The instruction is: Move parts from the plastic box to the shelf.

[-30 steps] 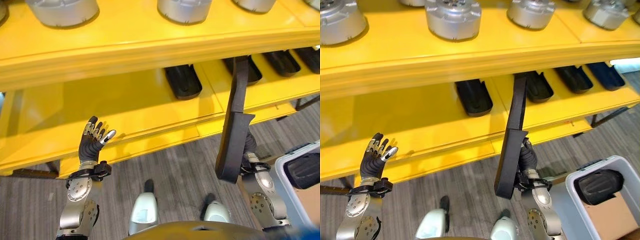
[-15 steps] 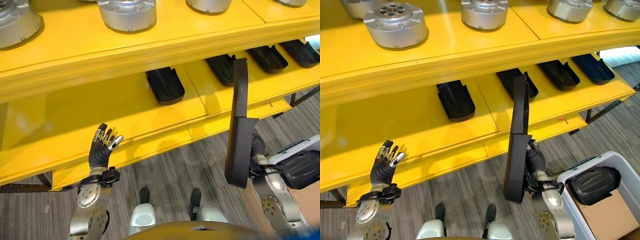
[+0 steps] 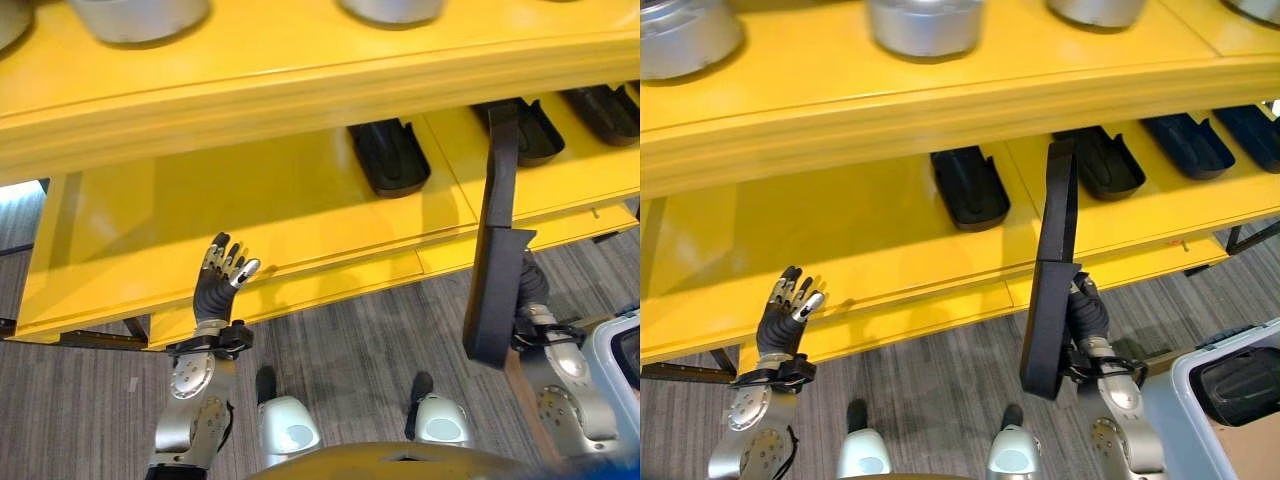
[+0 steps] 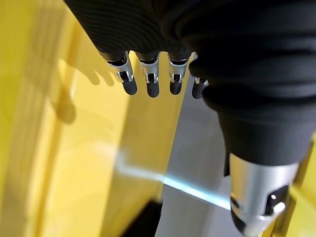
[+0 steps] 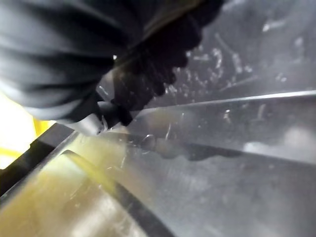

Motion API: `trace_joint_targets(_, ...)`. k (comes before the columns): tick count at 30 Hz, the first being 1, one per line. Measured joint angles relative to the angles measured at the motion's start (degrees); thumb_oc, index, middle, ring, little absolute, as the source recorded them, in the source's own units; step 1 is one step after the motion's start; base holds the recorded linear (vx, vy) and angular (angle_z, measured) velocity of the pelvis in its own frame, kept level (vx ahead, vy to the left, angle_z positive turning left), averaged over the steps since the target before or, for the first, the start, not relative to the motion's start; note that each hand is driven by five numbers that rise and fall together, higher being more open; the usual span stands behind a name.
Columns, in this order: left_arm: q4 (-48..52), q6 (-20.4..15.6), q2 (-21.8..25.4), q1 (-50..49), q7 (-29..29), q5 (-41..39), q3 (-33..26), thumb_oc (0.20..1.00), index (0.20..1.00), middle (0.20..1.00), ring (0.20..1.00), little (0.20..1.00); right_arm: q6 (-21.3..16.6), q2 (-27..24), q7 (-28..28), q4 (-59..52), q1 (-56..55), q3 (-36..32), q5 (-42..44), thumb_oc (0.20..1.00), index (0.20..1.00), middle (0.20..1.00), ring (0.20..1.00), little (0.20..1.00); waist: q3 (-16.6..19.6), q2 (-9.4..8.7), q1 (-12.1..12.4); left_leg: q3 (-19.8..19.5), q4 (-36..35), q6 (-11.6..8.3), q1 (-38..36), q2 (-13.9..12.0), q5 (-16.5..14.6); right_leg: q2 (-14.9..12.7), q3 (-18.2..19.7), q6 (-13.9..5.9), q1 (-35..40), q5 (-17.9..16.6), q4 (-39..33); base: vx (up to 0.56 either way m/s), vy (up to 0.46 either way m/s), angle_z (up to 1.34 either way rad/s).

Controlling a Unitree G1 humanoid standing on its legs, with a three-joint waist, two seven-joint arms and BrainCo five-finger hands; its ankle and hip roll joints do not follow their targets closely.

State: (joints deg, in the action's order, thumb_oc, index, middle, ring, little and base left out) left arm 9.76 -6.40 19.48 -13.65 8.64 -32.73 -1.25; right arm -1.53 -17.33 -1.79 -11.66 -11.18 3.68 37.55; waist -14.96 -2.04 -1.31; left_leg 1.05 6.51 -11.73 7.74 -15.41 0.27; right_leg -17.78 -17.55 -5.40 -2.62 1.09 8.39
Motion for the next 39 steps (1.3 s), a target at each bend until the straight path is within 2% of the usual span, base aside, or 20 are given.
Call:
trace_joint_targets(1,0.01,0.02,0.75,0.01,0.0,0.0,-0.18,1.0,1.0,1.0,1.0,1.0,0.05,0.65,0.11,-0.01,-0.04,0.51,-0.04,0.2,0.2,0.2,0.2,0.2,0.21,-0.4,0.42,-0.12,0.93,0.54,0.44,0.74,-0.59,-0.6,0.2,0.14,0.32,-0.31,-0.38,0.08,0.157,0.37)
trace_joint_targets(2,0.07,-0.05,2.29,-0.01,-0.01,0.04,-0.8,1.0,1.0,1.0,1.0,1.0,0.06,1.59,0.33,-0.05,0.27,1.35,-0.04,0.2,0.2,0.2,0.2,0.2,0.44,-0.6,2.04,-0.8,2.89,1.13,0.71,1.75,-1.79,-1.76,0.74,0.35,1.6,-1.32,-0.67,0.1,0.196,0.44)
trace_joint_targets(5,0.31,-0.35,3.59,0.1,0.0,0.02,-1.36,1.0,1.0,1.0,1.0,1.0,0.05,1.36,0.55,-0.5,1.47,0.92,-0.53,0.2,0.2,0.2,0.2,0.2,0.47,-0.15,3.91,-3.34,5.11,2.02,1.69,4.35,-2.93,-3.47,-0.52,-0.38,4.37,-1.86,-0.86,0.08,0.165,0.54)
trace_joint_targets(9,0.33,-0.3,3.61,-1.27,0.0,0.02,-0.58,1.0,1.0,1.0,1.0,1.0,-0.03,1.2,0.13,-0.66,5.98,0.88,-0.8,0.2,0.2,0.2,0.2,0.2,0.59,-0.14,5.6,-4.41,7.83,2.11,3.9,5.58,-4.14,-4.2,-1.44,-1.07,5.33,-2.07,-2.06,0.08,0.112,0.19)
trace_joint_targets(11,0.33,-0.27,3.5,-0.95,0.01,-0.02,-0.37,1.0,1.0,1.0,1.0,1.0,-0.02,0.93,-0.18,-0.69,7.58,1.04,-0.8,0.2,0.2,0.2,0.2,0.2,0.63,-0.23,5.65,-4.88,9.72,2.16,5.67,5.83,-4.59,-4.29,-2.3,-1.24,5.33,-2.05,-2.67,0.07,0.049,0.12)
trace_joint_targets(15,0.34,-0.09,3.5,-0.75,0.03,-0.4,-0.4,1.0,1.0,1.0,1.0,1.0,0.07,0.71,-0.61,-0.6,10.02,3.21,-0.83,0.2,0.2,0.2,0.2,0.2,1.09,-0.91,7.97,-5.73,11.9,2.17,8.34,6.33,-4.88,-4.27,-3.79,-1.81,5.54,-1.64,-4.83,0.06,0.008,0.05)
trace_joint_targets(17,0.33,-0.09,3.56,-1.12,0.02,-0.42,-0.45,1.0,1.0,1.0,1.0,1.0,0.31,0.04,-0.52,-0.5,10.73,4.91,-0.77,0.2,0.2,0.2,0.2,0.2,1.46,-1.44,9.0,-6.54,12.61,2.43,9.72,6.55,-5.13,-4.1,-4.84,-3.13,5.89,-1.61,-5.87,0.03,-0.023,0.2)
trace_joint_targets(19,0.32,0.13,3.54,-1.15,0.01,-0.43,-0.39,1.0,1.0,1.0,1.0,1.0,0.84,-0.13,-0.48,-0.39,11.1,6.18,-0.76,0.2,0.2,0.2,0.2,0.2,1.93,-2.17,9.77,-7.43,12.83,2.53,10.61,6.88,-4.93,-4.05,-5.86,-3.26,6.05,-1.61,-6.22,0.02,-0.028,0.29)
trace_joint_targets(23,0.35,0.82,3.91,-1.36,0.1,-0.45,-0.5,1.0,1.0,1.0,1.0,1.0,1.44,-0.94,-0.62,0.01,14.34,9.84,-0.86,0.2,0.2,0.2,0.2,0.2,2.79,-3.5,12.7,-9.59,13.56,2.9,12.92,8.03,-4.55,-4.17,-8.46,-3.33,6.57,-1.66,-6.67,0.02,-0.03,0.33)
trace_joint_targets(24,0.35,0.92,3.89,-1.65,0.17,-0.46,-0.62,1.0,1.0,1.0,1.0,1.0,1.69,-0.79,-0.49,0.24,15.81,10.9,-0.9,0.2,0.2,0.2,0.2,0.2,2.91,-3.74,14.36,-10.01,13.79,2.99,13.48,8.51,-4.54,-4.31,-8.68,-3.39,6.6,-1.7,-6.56,0.01,-0.038,0.2)
trace_joint_targets(28,0.41,1.07,3.89,-1.17,0.44,-1.12,-0.28,1.0,1.0,1.0,1.0,1.0,1.84,0.8,-1.97,5.85,24.52,13.78,-0.93,0.2,0.2,0.2,0.2,0.2,3.19,-3.92,16.58,-12.04,14.59,2.6,14.84,9.49,-4.32,-4.07,-11.53,-3.87,7.95,-1.94,-7.44,0.0,-0.01,0.33)
trace_joint_targets(30,0.36,1.13,4.47,-1.25,0.63,-2.47,-0.47,1.0,1.0,1.0,1.0,1.0,1.87,1.31,-3.56,8.78,28.83,14.4,-2.06,0.2,0.2,0.2,0.2,0.2,2.92,-3.96,18.69,-12.91,14.79,2.61,15.75,10.42,-4.3,-4.37,-12.79,-3.82,8.1,-1.91,-7.45,0.0,-0.016,0.27)
trace_joint_targets(33,0.4,1.1,5.52,-1.16,0.74,-2.66,-0.24,1.0,1.0,1.0,1.0,1.0,1.89,1.47,-5.86,12.77,32.57,14.78,-3.15,0.2,0.2,0.2,0.2,0.2,2.61,-3.68,20.3,-13.72,15.75,2.72,16.89,11.06,-4.51,-4.62,-13.46,-3.82,8.19,-1.87,-7.21,-0.07,0.011,0.15)
trace_joint_targets(35,0.36,1.1,7.47,-0.61,1.24,-2.69,1.01,1.0,1.0,1.0,1.0,1.0,1.83,1.62,-8.52,17.42,36.6,14.6,-3.14,0.2,0.2,0.2,0.2,0.2,0.58,-2.03,20.92,-13.99,17.78,2.92,18.36,11.26,-4.97,-4.63,-13.22,-3.76,7.09,-1.75,-6.22,-0.18,0.071,0.04)
trace_joint_targets(37,0.73,1.09,9.1,0.69,1.34,-2.68,2.91,1.0,1.0,1.0,1.0,1.0,2.1,-0.64,-10.65,18.15,39.85,14.31,-2.96,0.2,0.2,0.2,0.2,0.2,-2.31,-0.1,20.92,-13.9,19.7,3.28,19.37,11.44,-5.26,-5.38,-13.01,-4.0,5.86,-1.37,-3.87,-0.15,0.063,-0.05)
trace_joint_targets(39,0.98,1.07,9.79,1.72,1.3,-2.68,3.45,1.0,1.0,1.0,1.0,1.0,2.1,-1.71,-12.53,18.31,42.91,13.38,-2.8,0.2,0.2,0.2,0.2,0.2,-4.1,0.95,20.61,-13.48,21.93,3.99,21.7,11.67,-5.83,-6.04,-11.5,-3.84,2.99,-1.07,-1.82,-0.2,0.102,-0.12)
